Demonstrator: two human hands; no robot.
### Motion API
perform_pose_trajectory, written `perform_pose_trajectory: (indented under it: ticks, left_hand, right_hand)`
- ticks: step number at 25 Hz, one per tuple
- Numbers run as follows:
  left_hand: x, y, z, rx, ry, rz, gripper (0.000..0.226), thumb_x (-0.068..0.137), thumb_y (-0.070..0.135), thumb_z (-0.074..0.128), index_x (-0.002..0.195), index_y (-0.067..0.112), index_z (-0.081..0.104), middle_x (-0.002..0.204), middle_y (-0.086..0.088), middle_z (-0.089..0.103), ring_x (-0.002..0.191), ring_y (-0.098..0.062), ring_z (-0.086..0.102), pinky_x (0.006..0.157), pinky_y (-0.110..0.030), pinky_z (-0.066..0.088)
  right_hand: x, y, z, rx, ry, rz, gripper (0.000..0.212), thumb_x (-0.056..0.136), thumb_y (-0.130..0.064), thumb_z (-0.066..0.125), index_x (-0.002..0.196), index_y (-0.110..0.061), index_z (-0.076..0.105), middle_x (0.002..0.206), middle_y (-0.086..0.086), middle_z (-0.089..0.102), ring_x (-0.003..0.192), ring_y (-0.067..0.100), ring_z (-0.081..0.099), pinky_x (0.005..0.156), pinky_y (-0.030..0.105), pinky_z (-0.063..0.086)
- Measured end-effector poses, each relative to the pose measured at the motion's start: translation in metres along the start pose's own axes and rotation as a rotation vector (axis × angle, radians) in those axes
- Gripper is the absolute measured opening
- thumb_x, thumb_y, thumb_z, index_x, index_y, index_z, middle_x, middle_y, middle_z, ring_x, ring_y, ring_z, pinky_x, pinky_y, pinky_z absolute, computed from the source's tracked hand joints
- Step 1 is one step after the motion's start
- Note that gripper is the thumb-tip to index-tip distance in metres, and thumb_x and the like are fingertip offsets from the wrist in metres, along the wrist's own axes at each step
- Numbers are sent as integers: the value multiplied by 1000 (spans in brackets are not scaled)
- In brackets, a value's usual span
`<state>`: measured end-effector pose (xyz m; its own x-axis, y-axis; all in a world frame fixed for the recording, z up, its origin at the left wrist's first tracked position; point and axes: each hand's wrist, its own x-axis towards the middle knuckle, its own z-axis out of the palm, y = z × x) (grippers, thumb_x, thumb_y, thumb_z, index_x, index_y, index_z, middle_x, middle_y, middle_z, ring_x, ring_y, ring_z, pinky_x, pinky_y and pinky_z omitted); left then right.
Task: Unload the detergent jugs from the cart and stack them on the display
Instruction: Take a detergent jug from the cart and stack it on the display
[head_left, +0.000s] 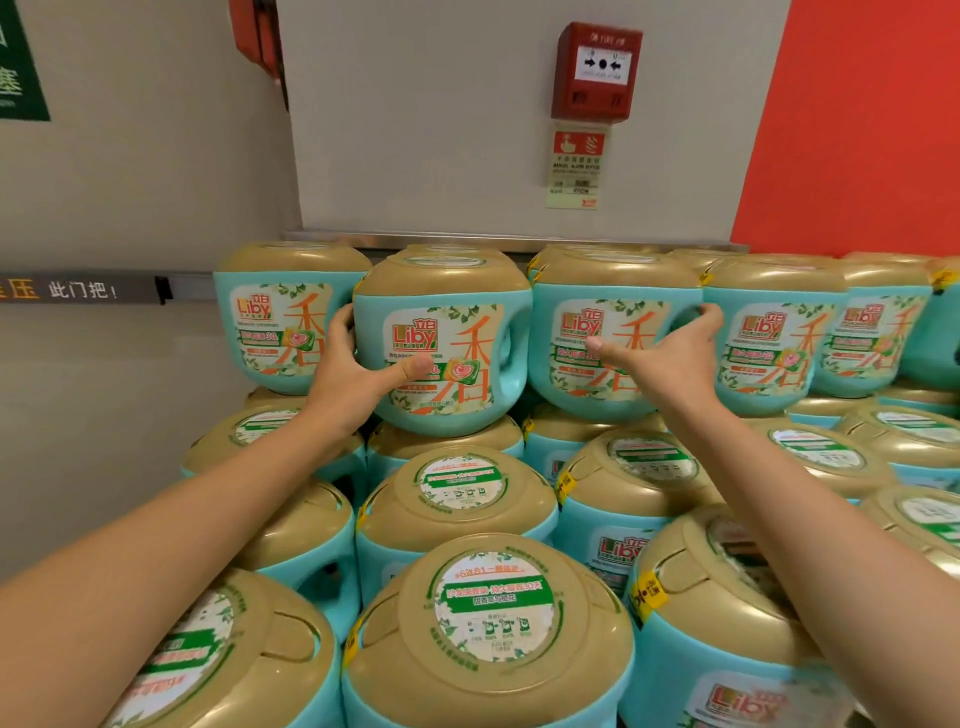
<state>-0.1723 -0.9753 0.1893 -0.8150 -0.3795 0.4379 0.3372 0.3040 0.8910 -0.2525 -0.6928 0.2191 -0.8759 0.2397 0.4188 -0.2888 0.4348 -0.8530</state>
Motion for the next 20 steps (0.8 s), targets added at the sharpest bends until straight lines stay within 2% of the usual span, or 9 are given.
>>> perform_pose_trajectory:
  ticks: [3,6,8,9,11,12,14,17,20]
  left_hand:
    - [-3,-1,0,31,25,-36,119,41,54,80,143,25,26,142,-2,49,125,-21,52,101,-47,49]
    - [-4,1,0,111,65,-20,114,45,55,78,144,22,31,144,-4,47,130,-23,47,103,-50,46]
    - [-4,3,0,136,67,5,108,49,54,76,143,20,37,139,0,52,127,-21,50,98,-45,50]
    - [-4,4,1,135,59,17,102,51,53,76,141,21,40,134,4,55,122,-19,52,91,-37,53]
    - [-4,5,0,150,37,48,90,55,52,74,136,23,46,120,11,57,110,-12,55,74,-19,48]
    - [-3,6,-1,174,26,63,86,58,52,73,134,24,47,116,14,57,105,-8,54,70,-14,44]
    - [1,7,-5,225,3,73,79,65,49,73,135,23,49,118,12,58,103,-6,52,76,-16,43]
    - [9,6,-11,276,-20,71,70,74,41,75,137,23,48,128,5,59,110,-9,48,89,-27,40]
    - [9,5,-14,290,-51,43,82,67,51,70,140,25,44,136,3,56,120,-12,48,100,-35,40]
  right_hand:
    - [4,11,3,130,-35,-9,106,60,-31,91,137,-16,20,121,4,54,115,22,55,102,42,47]
    - [9,14,1,116,-25,-18,82,60,-32,91,117,-15,34,107,-1,55,104,21,61,85,32,52]
    - [14,16,-2,103,-47,-21,74,60,-34,90,111,-14,39,105,-1,58,101,20,63,80,32,53]
    - [16,17,-4,101,-60,-23,72,61,-34,90,110,-14,40,106,-2,59,100,19,63,79,33,54]
    - [18,18,-6,91,-80,-31,71,61,-34,90,109,-14,41,106,-2,59,99,19,62,78,33,54]
    - [19,18,-7,81,-87,-36,71,61,-34,90,109,-14,42,106,-1,59,99,19,62,78,34,54]
    - [21,18,-9,59,-103,-45,71,61,-35,89,110,-14,42,107,-1,60,98,19,62,79,34,55]
    - [24,19,-14,40,-139,-62,70,63,-36,89,110,-13,42,107,-1,60,97,19,61,78,34,54]
    - [22,22,-14,27,-137,-89,68,64,-37,87,110,-15,41,105,-3,58,95,17,60,75,31,51]
